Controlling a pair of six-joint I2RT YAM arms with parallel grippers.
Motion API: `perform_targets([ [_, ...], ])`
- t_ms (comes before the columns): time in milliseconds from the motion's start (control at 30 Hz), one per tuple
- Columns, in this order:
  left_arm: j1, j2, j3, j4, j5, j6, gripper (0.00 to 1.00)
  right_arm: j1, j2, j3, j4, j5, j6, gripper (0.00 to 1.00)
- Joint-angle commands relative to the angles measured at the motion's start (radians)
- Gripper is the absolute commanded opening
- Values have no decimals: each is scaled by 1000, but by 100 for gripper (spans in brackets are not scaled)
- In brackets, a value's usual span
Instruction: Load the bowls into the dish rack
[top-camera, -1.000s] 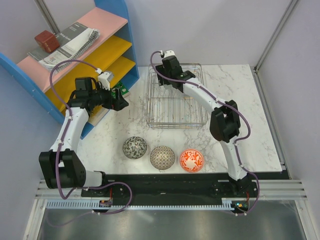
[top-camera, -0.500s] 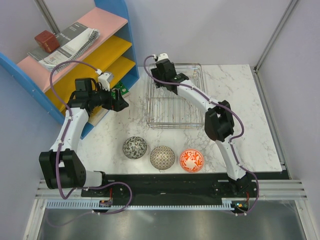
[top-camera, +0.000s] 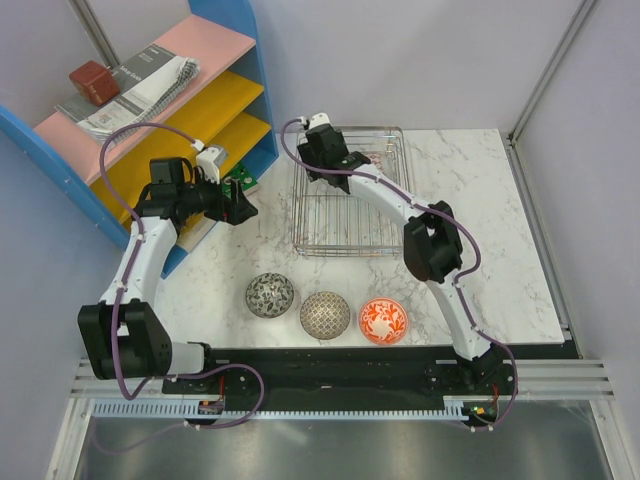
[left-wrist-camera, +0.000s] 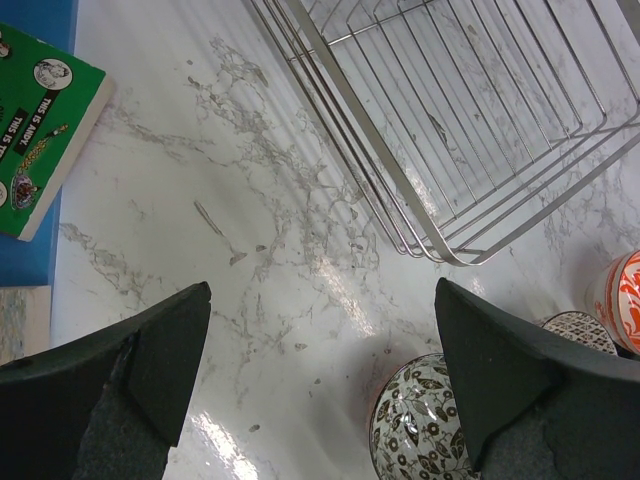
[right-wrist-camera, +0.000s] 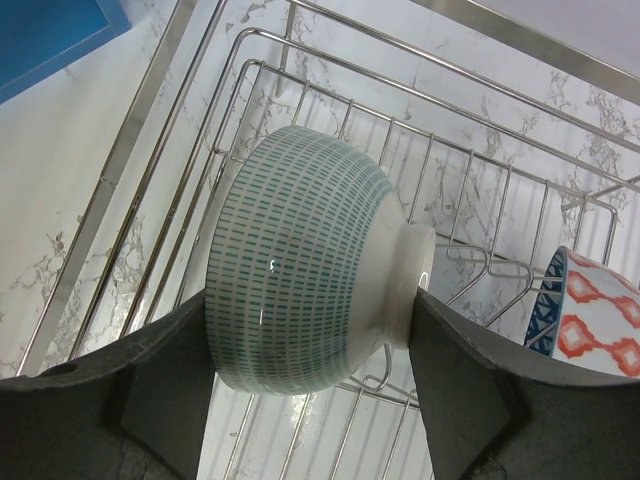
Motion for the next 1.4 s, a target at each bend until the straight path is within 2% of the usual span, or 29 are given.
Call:
perform_targets([
  [0,7,-38,1,13,25,38,100,21,28,38,39,-19,7,57],
  [300,4,-47,-2,13,26,41,100,30,31,24,40,-5,-3,84],
  [500,6,-51,-5,10,26,46,100,35,25,23,36,-9,0,93],
  [667,7,-52,-11,5,28,52,100,33,-1,21,26,22,7,96],
  [1000,6,-29,-28,-36,20,124,100,35,-189,-40,20,56,-34,98],
  [1233,6,-24,-39,-137,43,245,100,13,-347,-224,22,59,-81,98],
  [1367,7,-21,-43,-215,55,337,100,-24,-459,-338,2,-47,-134,98],
])
